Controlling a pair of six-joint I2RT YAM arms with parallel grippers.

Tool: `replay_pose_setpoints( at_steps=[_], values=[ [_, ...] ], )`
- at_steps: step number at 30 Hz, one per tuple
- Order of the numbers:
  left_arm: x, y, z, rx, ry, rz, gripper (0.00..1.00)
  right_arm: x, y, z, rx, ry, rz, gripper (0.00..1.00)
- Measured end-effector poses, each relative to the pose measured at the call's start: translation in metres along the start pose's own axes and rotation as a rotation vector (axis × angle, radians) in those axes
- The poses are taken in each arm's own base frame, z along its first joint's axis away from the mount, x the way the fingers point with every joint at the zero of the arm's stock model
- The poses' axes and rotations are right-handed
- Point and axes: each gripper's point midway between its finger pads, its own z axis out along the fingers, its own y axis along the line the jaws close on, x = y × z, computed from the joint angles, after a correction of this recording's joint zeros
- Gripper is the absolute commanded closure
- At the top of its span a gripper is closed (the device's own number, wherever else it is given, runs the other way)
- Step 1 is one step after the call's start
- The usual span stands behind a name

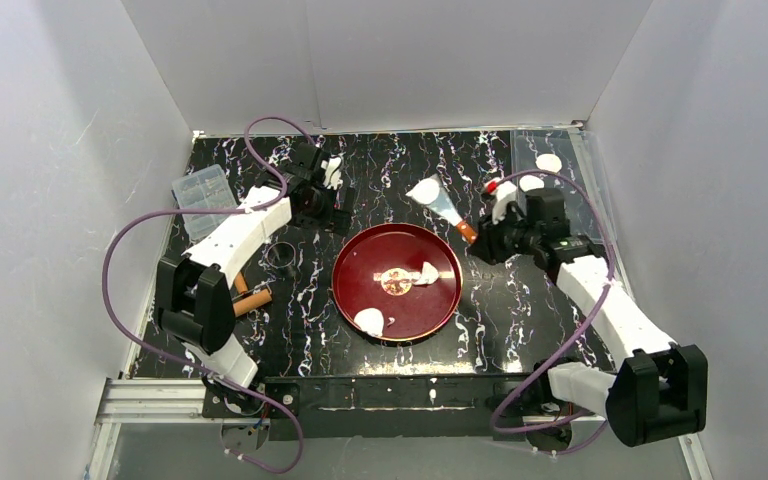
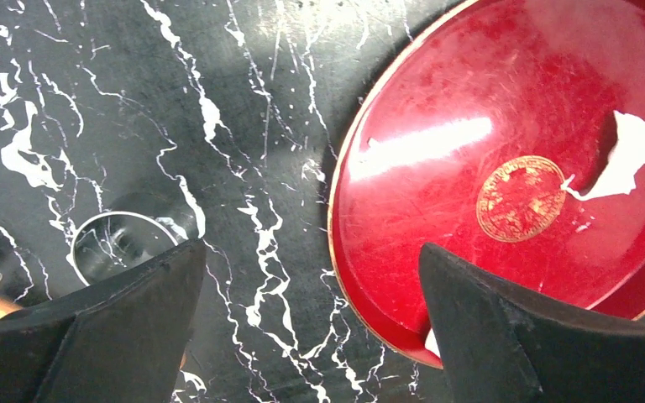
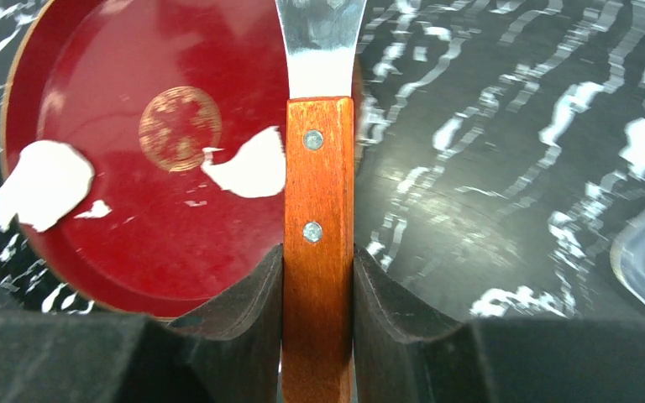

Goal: Roll out the dumpling wrappers from the dough

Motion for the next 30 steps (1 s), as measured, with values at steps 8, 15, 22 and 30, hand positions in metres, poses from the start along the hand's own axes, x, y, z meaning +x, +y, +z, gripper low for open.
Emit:
replay_pose_setpoints(
  at_steps=[8, 15, 22, 30],
  values=[
    [0.002, -0.006, -0.010, 0.056, -0.011, 0.022, 0.02, 0.000, -0.078, -0.034, 0.218, -0.076, 0.157, 0.99],
    [0.003, 0.003, -0.010, 0.050, -0.007, 0.032, 0.02, 0.002, -0.150, -0.054, 0.374, -0.124, 0.300, 0.99],
    [0.008, 0.012, -0.011, 0.049, 0.016, 0.034, 0.02, -0.001, -0.214, -0.076, 0.504, -0.179, 0.366, 0.99],
    [0.013, 0.018, -0.009, 0.052, 0.042, 0.027, 0.02, 0.028, -0.279, -0.106, 0.667, -0.165, 0.447, 0.99]
  ],
)
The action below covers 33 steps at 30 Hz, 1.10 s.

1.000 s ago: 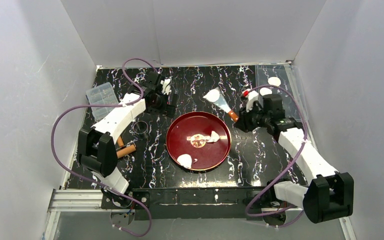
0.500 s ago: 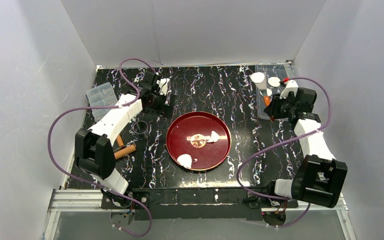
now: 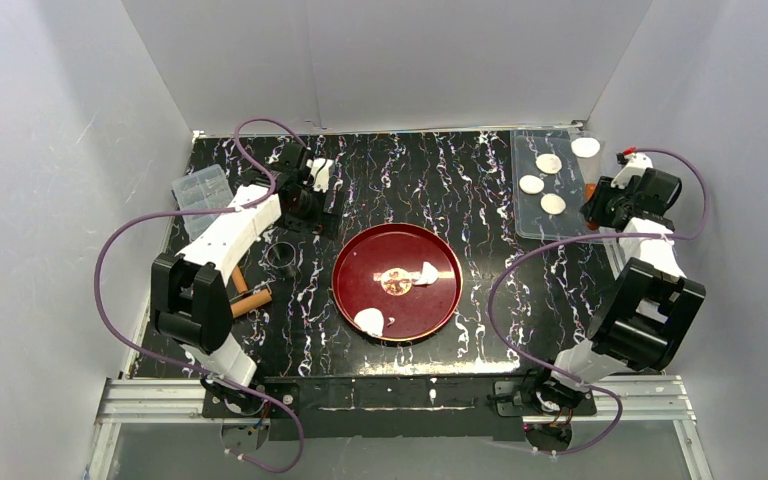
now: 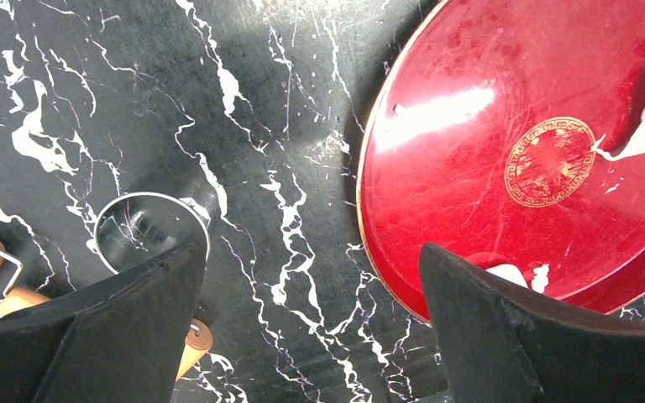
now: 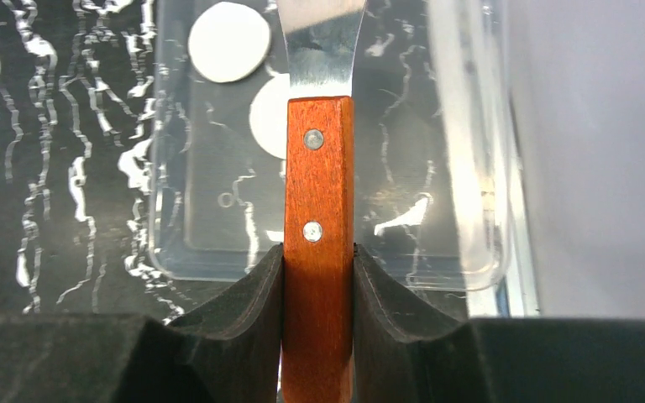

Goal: Roll out the dumpling wrappers from the dough

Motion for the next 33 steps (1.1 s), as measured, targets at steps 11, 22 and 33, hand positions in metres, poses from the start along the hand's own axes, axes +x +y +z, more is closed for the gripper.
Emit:
replay_pose_setpoints(
  at_steps=[11, 22, 33],
  values=[
    [0.010, 0.007, 0.013, -0.004, 0.063, -0.019, 0.02, 0.020, -0.058, 0.012, 0.147, 0.087, -0.033, 0.99],
    [0.011, 0.008, 0.015, 0.008, 0.071, -0.028, 0.02, 0.027, -0.080, 0.005, 0.248, 0.133, -0.109, 0.99],
    [0.011, 0.009, 0.014, 0.009, 0.071, -0.033, 0.02, 0.028, -0.096, -0.001, 0.331, 0.176, -0.224, 0.99]
  ],
)
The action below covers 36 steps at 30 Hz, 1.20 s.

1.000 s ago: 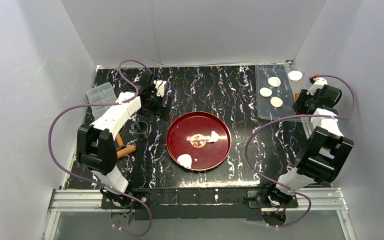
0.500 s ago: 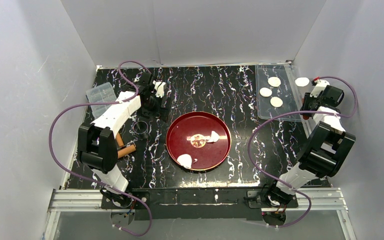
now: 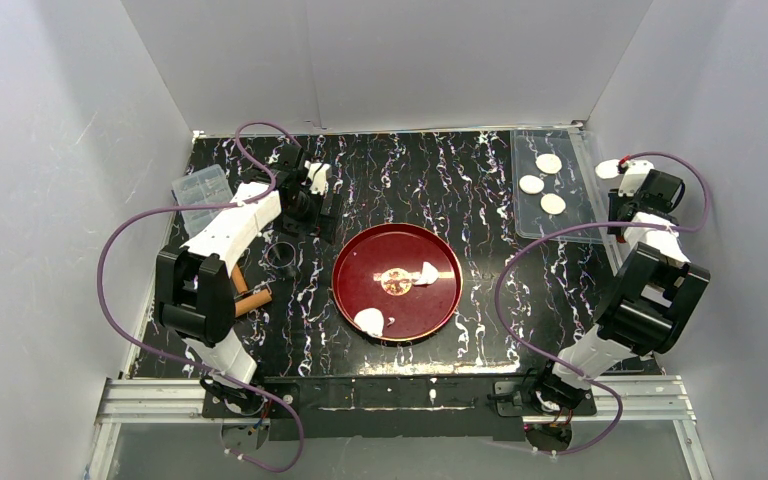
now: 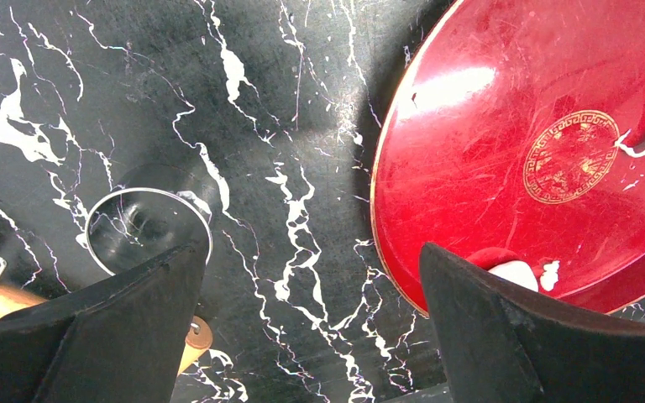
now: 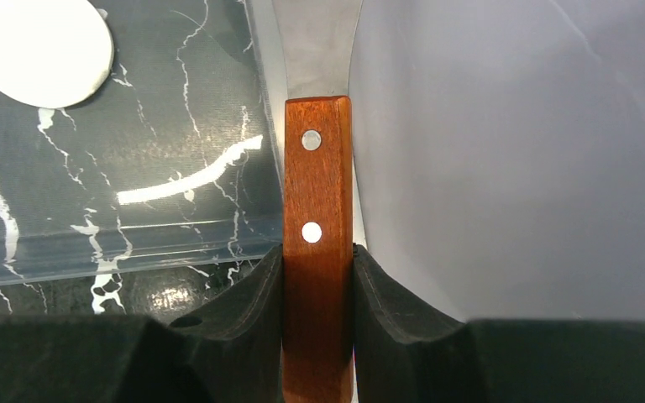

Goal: Roll out the dumpling wrappers from the dough

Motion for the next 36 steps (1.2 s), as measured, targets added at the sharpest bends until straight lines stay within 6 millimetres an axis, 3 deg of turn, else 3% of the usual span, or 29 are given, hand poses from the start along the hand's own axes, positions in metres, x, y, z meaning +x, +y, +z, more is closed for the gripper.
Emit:
replay_pose_setpoints(
  at_steps=[14, 36],
  values=[
    [0.000, 0.000, 0.000, 0.005, 0.000, -0.004, 0.02, 0.007, -0.011, -0.005, 0.077, 0.036, -0.137, 0.99],
    [-0.001, 0.003, -0.001, 0.028, -0.003, -0.031, 0.02, -0.004, -0.017, -0.004, 0.264, 0.105, -0.404, 0.99]
  ],
)
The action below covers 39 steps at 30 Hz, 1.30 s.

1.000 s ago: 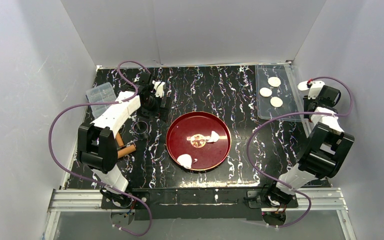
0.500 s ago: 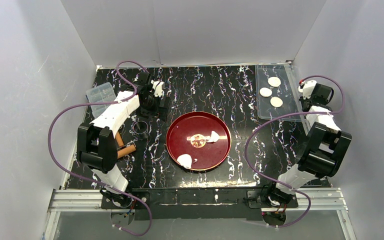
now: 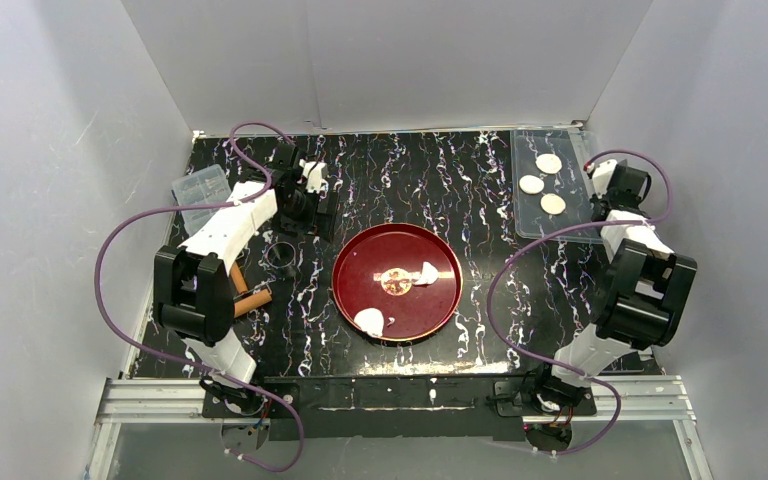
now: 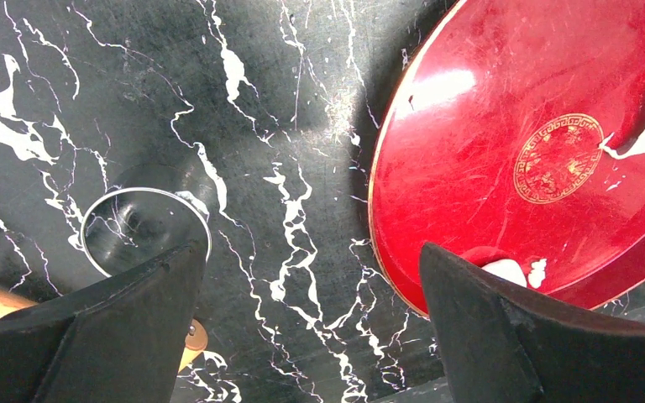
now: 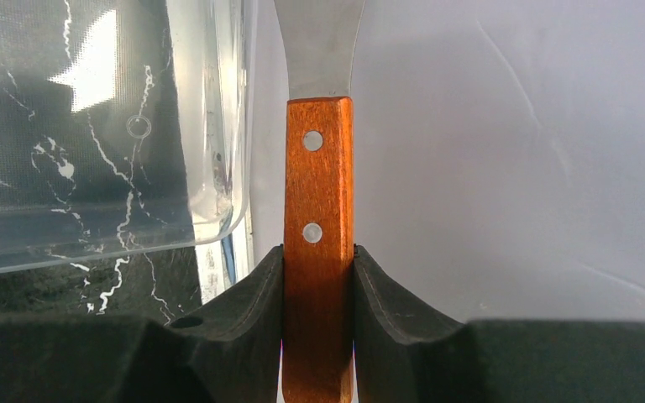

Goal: Roll out the dumpling wrappers from the dough

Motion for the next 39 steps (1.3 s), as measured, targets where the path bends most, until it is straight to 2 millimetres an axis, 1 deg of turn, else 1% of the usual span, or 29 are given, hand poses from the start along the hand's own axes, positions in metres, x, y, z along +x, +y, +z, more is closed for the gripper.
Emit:
replay_pose_setpoints(
  at_steps=[5, 8, 14, 21, 25, 30, 39],
  values=[
    [0.000, 0.001, 0.000, 0.009, -0.001, -0.010, 0.02, -0.007, -0.002, 0.001, 0.035, -0.003, -0.049, 0.99],
    [-0.001, 0.002, -0.001, 0.014, -0.005, -0.018, 0.02, -0.007, -0.005, 0.002, 0.063, -0.008, -0.084, 0.99],
    [-0.002, 0.005, -0.001, 0.020, -0.009, -0.039, 0.02, 0.001, 0.002, 0.004, 0.076, 0.014, -0.187, 0.99],
    [-0.003, 0.006, -0.002, 0.027, -0.011, -0.048, 0.02, -0.007, 0.003, 0.002, 0.107, -0.002, -0.298, 0.99],
    [-0.003, 0.007, -0.002, 0.031, -0.012, -0.055, 0.02, -0.012, 0.001, 0.002, 0.130, -0.010, -0.321, 0.99],
    [-0.003, 0.008, -0.002, 0.032, -0.013, -0.063, 0.02, -0.011, 0.005, 0.005, 0.125, 0.000, -0.330, 0.99],
    [-0.003, 0.008, -0.002, 0.039, -0.013, -0.068, 0.02, -0.012, 0.004, 0.003, 0.130, -0.001, -0.310, 0.99]
  ],
)
